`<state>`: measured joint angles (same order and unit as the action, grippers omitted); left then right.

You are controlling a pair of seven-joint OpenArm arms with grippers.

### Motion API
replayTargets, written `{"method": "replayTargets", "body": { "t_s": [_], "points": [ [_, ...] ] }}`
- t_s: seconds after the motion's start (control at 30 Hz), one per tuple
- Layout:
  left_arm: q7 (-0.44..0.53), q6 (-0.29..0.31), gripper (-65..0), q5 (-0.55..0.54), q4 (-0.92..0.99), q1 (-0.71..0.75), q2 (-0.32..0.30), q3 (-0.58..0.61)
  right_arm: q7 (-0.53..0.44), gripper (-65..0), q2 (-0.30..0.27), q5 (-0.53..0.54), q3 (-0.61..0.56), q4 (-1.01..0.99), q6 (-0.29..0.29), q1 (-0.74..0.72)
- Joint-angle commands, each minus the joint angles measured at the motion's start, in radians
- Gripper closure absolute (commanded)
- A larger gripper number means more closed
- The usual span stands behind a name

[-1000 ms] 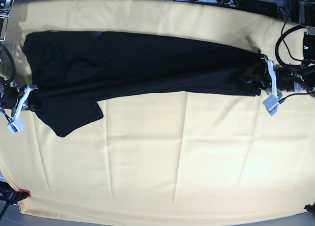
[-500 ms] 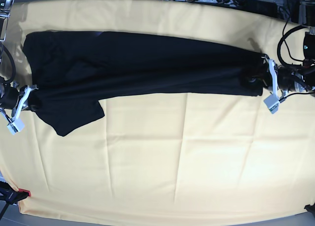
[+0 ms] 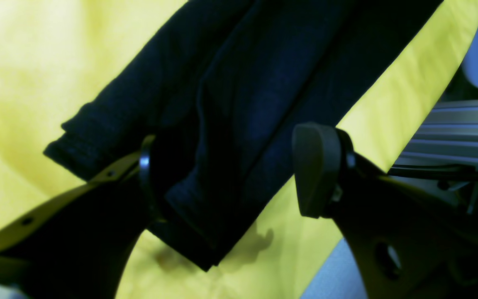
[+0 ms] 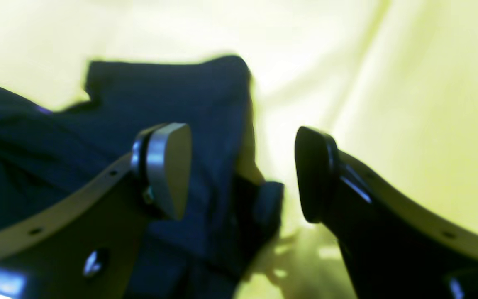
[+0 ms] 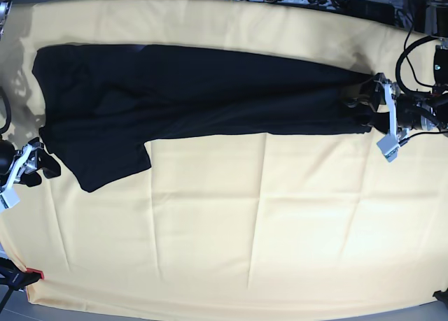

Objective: Fold the T-shirt properly
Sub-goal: 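Tuck the sleeve under with the right gripper and flatten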

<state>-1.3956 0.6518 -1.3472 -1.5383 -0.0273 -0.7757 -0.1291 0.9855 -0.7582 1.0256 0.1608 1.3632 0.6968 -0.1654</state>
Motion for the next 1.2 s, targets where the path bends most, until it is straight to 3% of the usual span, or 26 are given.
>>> {"method": "replayTargets", "body": {
  "t_s": [0.0, 0.23, 0.33, 0.4, 0.5, 0.67, 0.83, 0.87, 0.93, 1.03, 1.07, 1.17],
  "points": [
    [-0.001, -0.002, -43.0, -0.02, -0.013, -0.014, -0.022, -0.01, -0.041, -40.8, 0.0, -0.024, 0.01, 0.014, 0.001, -0.018],
    [-0.001, -0.002, -43.0, -0.02, -0.013, -0.014, -0.022, -0.01, -0.233, -40.8, 0.173, -0.349, 0.01, -0.063, -0.035, -0.018],
    [-0.001, -0.002, -43.0, -0.019, -0.013, -0.014, -0.022, -0.01, -0.343, -40.8, 0.221, -0.528, 0.01, -0.111, -0.113, -0.018],
    [-0.001, -0.002, -43.0, -0.019, -0.013, -0.014, -0.022, -0.01, -0.364, -40.8, 0.24, -0.587, 0.01, -0.121, -0.157, -0.018],
    [-0.001, -0.001, -43.0, -0.02, -0.013, -0.014, -0.022, -0.01, -0.346, -40.8, 0.254, -0.583, 0.01, -0.121, -0.173, -0.018],
    [-0.001, -0.002, -43.0, -0.02, -0.013, -0.014, -0.022, -0.01, -0.28, -40.7, 0.266, -0.419, 0.01, -0.121, -0.04, -0.018],
    [-0.001, -0.001, -43.0, -0.019, -0.013, -0.014, -0.022, -0.01, -0.314, -40.3, 0.271, -0.393, 0.01, -0.121, -0.035, -0.024],
    [-0.001, -0.001, -43.0, -0.019, -0.013, -0.014, -0.022, -0.01, -0.316, -38.8, 0.273, -0.394, 0.01, -0.121, -0.034, -0.029],
    [0.006, -0.001, -43.0, -0.019, -0.013, -0.014, -0.022, -0.01, -0.316, -28.7, 0.273, -0.394, 0.01, -0.121, -0.035, -0.041],
    [0.022, -0.002, -43.0, -0.019, -0.013, -0.014, -0.022, -0.01, -0.315, -3.0, 0.273, -0.397, 0.01, -0.121, -0.043, -0.064],
    [0.031, -0.002, -43.0, -0.019, -0.013, -0.014, -0.022, -0.01, -0.316, 0.0, 0.273, -0.396, 0.01, -0.121, -0.053, -0.07],
    [0.034, -0.001, -43.0, -0.019, -0.013, -0.014, -0.022, -0.01, -0.315, 0.0, 0.273, -0.393, 0.01, -0.121, -0.043, -0.089]
  ]
}}
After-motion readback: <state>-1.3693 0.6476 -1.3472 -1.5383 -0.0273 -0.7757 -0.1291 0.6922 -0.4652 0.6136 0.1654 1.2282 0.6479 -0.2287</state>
